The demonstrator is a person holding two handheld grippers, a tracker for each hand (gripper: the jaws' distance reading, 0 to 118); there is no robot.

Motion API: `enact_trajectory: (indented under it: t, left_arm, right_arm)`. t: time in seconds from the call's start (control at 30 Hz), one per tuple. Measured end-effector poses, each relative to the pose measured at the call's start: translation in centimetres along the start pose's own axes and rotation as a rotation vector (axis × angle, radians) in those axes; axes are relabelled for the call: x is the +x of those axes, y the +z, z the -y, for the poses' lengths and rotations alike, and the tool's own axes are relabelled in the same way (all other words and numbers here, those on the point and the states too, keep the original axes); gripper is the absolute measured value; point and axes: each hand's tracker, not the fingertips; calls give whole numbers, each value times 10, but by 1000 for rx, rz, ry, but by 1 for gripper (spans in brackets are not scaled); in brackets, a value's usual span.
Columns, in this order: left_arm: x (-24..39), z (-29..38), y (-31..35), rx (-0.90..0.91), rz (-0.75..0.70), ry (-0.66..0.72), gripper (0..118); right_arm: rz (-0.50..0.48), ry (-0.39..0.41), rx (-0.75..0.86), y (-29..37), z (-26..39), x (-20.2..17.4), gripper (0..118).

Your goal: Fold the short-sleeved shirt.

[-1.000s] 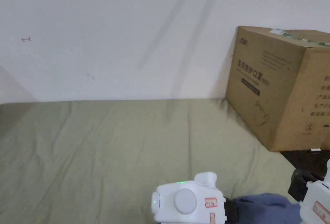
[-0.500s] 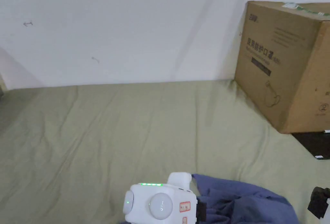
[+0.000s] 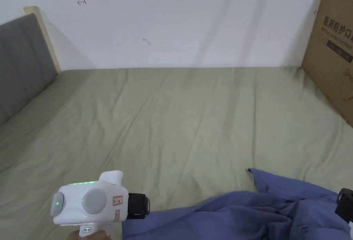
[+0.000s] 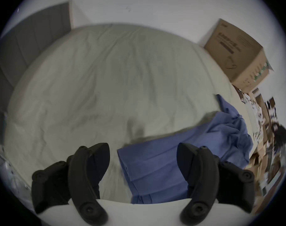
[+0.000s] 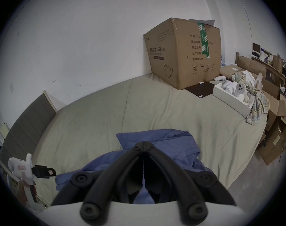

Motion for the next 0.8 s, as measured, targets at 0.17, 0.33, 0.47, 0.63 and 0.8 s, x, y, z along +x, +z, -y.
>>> enact_trajectory:
  t: [0.17,0.33,0.47,0.63,0.8]
  left_arm:
    - [-1,14,-60,-123,-48,101,72]
    - [13,14,-41,-52,-103,7,7]
    - [9,6,-37,-92,-83,-8,7]
    - [12,-5,1,12,-14,34,7]
    - [35,-16,38,96,7,9,7]
  right_arm:
    - [29,37,-28,-9,4,5,0]
    - [51,29,-52,-20,5,19,0]
    - [65,14,-26,-20,-8,42,0]
    - [24,35,-131,-56,-61,80,25]
    - [-41,113,-349,-169,-84,111,98]
